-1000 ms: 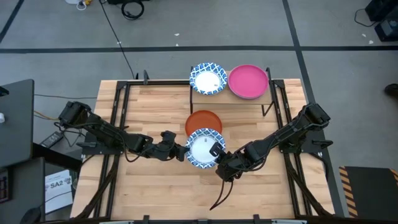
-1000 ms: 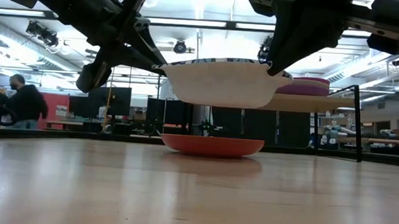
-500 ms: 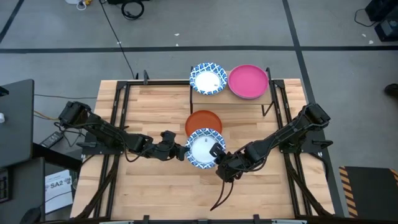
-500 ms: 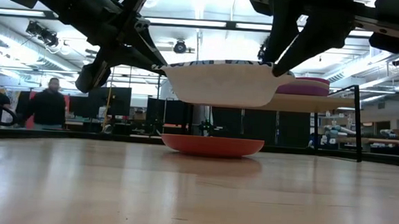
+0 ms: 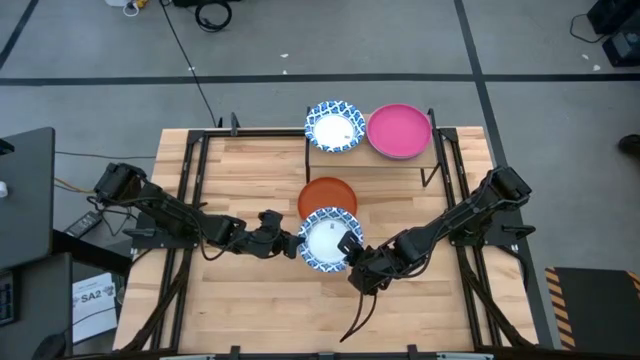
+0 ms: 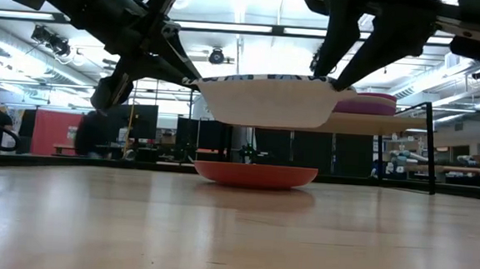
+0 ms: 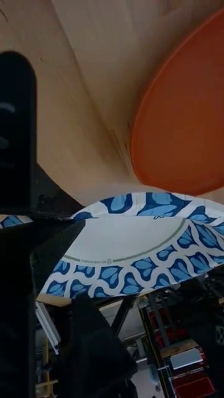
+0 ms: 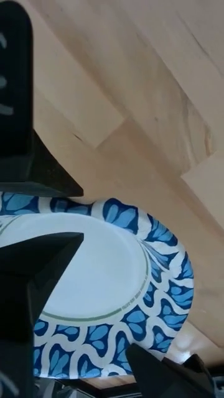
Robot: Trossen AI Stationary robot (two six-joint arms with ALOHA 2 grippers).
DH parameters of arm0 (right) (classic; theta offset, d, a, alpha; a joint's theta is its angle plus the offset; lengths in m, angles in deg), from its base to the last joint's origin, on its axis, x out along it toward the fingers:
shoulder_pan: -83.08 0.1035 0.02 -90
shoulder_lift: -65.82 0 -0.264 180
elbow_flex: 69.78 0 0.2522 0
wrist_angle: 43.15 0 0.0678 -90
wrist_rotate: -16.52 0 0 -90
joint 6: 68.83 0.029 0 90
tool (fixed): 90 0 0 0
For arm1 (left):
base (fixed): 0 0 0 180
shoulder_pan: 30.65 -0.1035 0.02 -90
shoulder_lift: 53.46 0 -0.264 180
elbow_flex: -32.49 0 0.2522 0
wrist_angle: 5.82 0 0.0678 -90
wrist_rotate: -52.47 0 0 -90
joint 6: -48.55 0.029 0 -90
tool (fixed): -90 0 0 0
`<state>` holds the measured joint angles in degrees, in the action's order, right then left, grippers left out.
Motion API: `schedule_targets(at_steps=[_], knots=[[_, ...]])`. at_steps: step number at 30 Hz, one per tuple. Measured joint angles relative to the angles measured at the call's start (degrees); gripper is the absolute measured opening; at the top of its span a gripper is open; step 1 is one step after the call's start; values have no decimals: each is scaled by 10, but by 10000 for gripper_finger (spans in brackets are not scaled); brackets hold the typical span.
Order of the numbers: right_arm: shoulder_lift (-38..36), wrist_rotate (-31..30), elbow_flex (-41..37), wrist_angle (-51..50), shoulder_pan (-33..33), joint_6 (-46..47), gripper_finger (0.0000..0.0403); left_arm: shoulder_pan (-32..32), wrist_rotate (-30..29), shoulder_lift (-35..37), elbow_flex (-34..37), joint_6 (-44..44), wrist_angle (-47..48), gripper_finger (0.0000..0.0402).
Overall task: Place and stack plates onto a shelf
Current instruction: Stack the white plate on top of the white plate on the shelf
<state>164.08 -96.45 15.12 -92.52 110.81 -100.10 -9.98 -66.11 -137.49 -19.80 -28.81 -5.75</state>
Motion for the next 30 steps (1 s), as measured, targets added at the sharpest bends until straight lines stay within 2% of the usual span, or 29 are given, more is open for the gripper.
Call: schedule_targets(at_steps=[6, 13, 18, 24, 27, 30], knots=[[0, -33, 29, -28, 18, 2, 107, 0, 0, 0, 0, 0, 0, 15], [-1, -92, 84, -154, 51, 45, 107, 0, 1, 0, 0, 0, -1, 15], [-5, -106, 104, -274, 69, 168, 108, 0, 1, 0, 0, 1, -23, 15], [-28, -108, 104, -436, 83, 385, 107, 0, 0, 0, 0, 2, -99, 15], [-53, -135, 89, -478, 98, 476, 108, -4, 2, 1, 0, 2, -145, 15], [-86, -175, 58, -476, 118, 536, 108, -18, 4, 1, 0, 12, -182, 15]])
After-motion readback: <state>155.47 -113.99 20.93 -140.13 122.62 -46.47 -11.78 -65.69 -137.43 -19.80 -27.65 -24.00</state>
